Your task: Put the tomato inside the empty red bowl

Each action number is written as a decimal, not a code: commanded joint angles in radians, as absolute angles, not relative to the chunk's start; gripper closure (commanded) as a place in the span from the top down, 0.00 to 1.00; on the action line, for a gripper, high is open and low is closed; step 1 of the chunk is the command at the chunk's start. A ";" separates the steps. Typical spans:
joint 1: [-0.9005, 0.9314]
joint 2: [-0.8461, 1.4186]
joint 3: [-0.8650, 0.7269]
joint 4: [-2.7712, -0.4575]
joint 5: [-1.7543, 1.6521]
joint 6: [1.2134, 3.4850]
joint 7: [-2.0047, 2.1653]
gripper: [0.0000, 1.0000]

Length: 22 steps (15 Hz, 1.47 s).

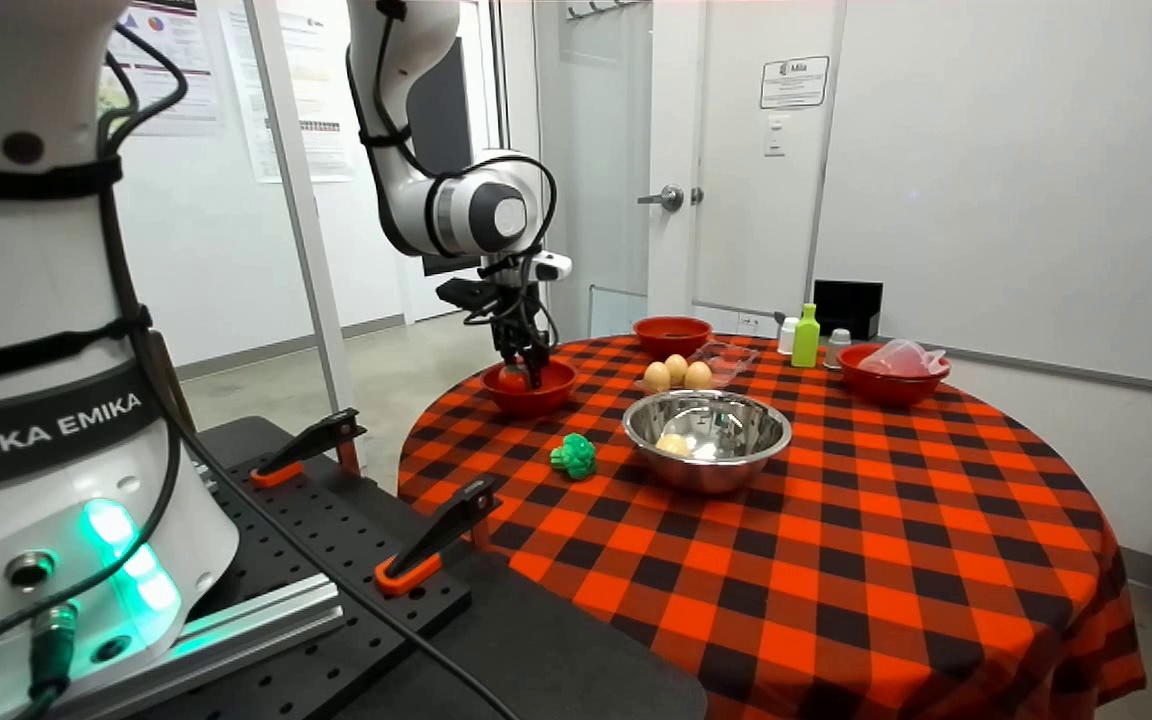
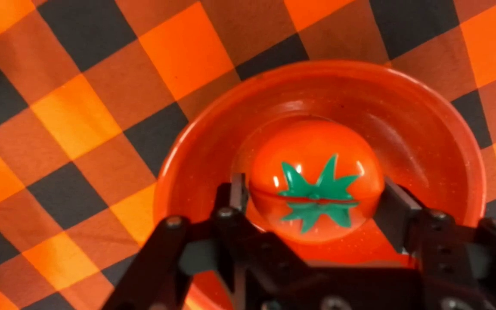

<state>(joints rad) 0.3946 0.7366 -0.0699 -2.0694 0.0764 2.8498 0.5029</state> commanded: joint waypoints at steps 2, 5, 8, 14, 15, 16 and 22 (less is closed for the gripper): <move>0.413 0.736 -0.076 -2.078 0.097 2.844 0.533 1.00; 0.417 0.736 -0.077 -2.085 0.099 2.844 0.544 1.00; 0.411 0.713 -0.074 -2.100 0.107 2.845 0.546 1.00; 0.415 0.528 -0.086 -2.205 0.139 2.886 0.575 1.00; 0.418 0.496 -0.088 -2.219 0.135 2.895 0.578 1.00; 0.424 0.453 -0.093 -2.242 0.123 2.897 0.579 1.00; 0.395 0.244 -0.049 -2.329 0.107 2.846 0.574 1.00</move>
<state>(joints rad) 0.4091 0.3595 -0.0728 -2.2536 0.1227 2.8745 0.5574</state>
